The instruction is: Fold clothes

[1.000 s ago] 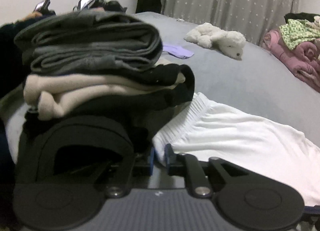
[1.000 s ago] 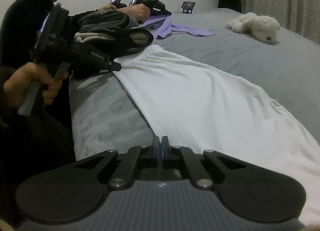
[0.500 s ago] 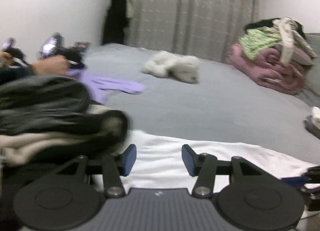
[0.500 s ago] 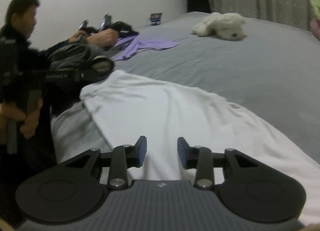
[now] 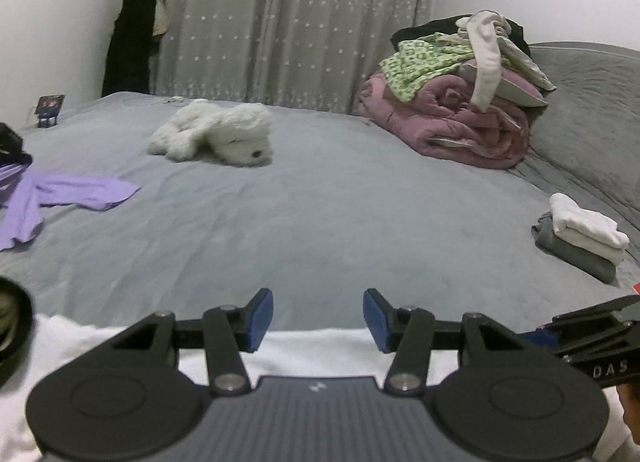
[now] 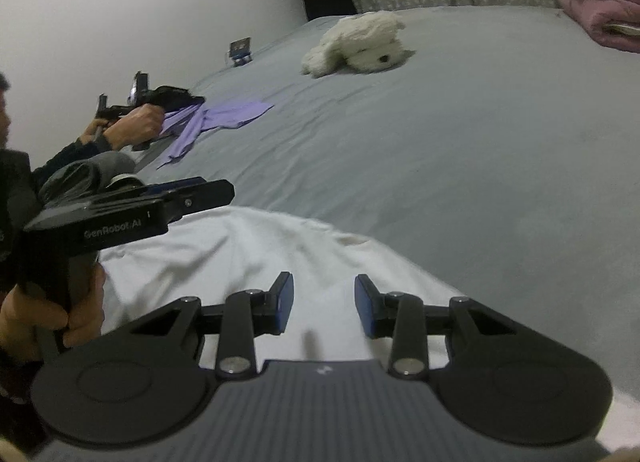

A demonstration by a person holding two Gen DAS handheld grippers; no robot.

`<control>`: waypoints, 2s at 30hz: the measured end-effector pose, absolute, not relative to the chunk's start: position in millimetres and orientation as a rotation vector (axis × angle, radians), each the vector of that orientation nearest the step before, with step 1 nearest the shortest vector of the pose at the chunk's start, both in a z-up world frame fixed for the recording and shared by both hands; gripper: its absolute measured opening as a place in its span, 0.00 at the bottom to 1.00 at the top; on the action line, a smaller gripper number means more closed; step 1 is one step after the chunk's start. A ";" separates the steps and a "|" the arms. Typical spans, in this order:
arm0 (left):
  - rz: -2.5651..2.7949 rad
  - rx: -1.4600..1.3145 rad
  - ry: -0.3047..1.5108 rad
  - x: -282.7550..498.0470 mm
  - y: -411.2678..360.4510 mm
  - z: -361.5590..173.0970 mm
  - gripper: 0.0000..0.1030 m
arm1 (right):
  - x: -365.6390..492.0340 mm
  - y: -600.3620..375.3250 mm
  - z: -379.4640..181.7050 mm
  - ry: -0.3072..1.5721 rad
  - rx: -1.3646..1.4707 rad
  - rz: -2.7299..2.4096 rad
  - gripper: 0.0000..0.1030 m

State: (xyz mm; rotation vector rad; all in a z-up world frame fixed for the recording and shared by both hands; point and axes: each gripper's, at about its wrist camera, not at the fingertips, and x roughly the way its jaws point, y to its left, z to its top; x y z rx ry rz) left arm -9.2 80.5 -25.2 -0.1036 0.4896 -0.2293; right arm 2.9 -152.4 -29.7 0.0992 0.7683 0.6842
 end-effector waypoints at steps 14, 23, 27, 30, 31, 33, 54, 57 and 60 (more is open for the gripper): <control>-0.268 -0.160 0.598 7.6 80.5 -68.5 0.46 | 48.3 -161.4 -40.0 0.885 0.060 0.884 0.37; -0.248 -0.168 0.603 5.3 84.6 -68.8 0.42 | 87.6 -151.0 -49.6 1.010 0.119 1.083 0.39; -0.233 -0.172 0.615 5.3 88.3 -68.2 0.32 | 95.7 -138.9 -52.4 1.046 0.120 1.148 0.41; -0.222 -0.175 0.624 5.2 91.1 -67.7 0.20 | 101.4 -130.3 -56.0 1.065 0.145 1.185 0.41; -0.218 -0.176 0.627 5.2 92.0 -67.5 0.20 | 103.4 -127.4 -57.4 1.072 0.156 1.198 0.43; -0.211 -0.178 0.633 5.2 93.9 -67.2 0.18 | 106.7 -121.5 -59.9 1.085 0.181 1.223 0.47; -0.189 -0.232 0.680 9.7 108.0 -63.4 0.17 | 122.2 -144.1 -75.2 1.003 0.684 1.015 0.56; -0.181 -0.241 0.676 9.8 111.2 -60.9 0.17 | 120.6 -147.9 -72.6 1.021 0.659 0.998 0.56; -0.166 -0.251 0.673 10.4 116.6 -58.9 0.17 | 117.3 -141.1 -68.1 1.039 0.602 0.999 0.56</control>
